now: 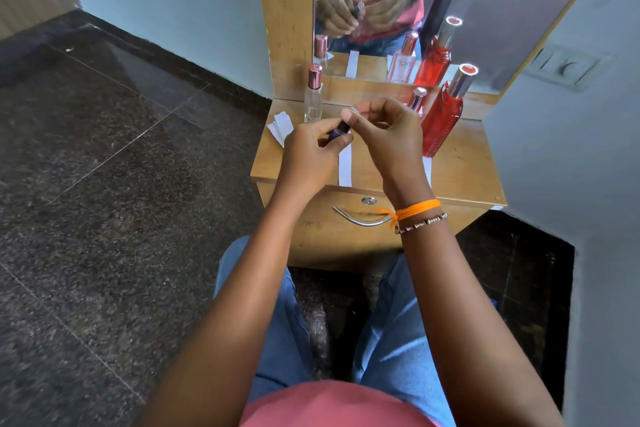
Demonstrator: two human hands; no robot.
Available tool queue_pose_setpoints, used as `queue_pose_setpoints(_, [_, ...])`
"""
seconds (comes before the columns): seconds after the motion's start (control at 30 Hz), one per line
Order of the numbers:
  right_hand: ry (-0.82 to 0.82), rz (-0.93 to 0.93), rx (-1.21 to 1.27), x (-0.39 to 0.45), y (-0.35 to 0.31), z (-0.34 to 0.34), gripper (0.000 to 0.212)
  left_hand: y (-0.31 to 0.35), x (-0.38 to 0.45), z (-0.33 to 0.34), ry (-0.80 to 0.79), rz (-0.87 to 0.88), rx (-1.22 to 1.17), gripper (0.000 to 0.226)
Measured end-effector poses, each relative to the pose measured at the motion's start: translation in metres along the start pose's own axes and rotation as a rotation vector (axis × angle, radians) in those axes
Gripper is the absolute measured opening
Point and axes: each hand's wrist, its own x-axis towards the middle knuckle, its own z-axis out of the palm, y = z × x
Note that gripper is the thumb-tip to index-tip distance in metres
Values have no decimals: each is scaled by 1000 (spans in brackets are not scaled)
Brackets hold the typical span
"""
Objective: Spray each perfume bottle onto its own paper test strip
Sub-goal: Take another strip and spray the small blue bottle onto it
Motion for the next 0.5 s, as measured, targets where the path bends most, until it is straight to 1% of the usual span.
queue_pose_setpoints(0.1, [-39, 29, 60, 0, -2, 1, 8, 3, -3, 2, -17, 29, 32, 21])
queue_pose_setpoints(0.17, [-114, 12, 125, -1, -3, -2, 10, 4, -5, 5, -15, -7, -9, 21])
queue_pose_setpoints(0.23, [-204, 2, 184, 0, -5, -6, 14, 7, -6, 6, -41, -70, -69, 27])
queue_pose_setpoints(0.37, [-313, 49, 236, 0, -3, -15, 18, 13, -7, 1, -219, -203, -295, 35])
queue_pose_setpoints(0.43, [-316, 97, 361, 3, -2, -22, 22, 11, -9, -4, -349, -317, -483, 35])
queue_pose_setpoints(0.5, [-306, 98, 385, 7, -3, -32, 22, 7, -13, -8, -444, -390, -614, 34])
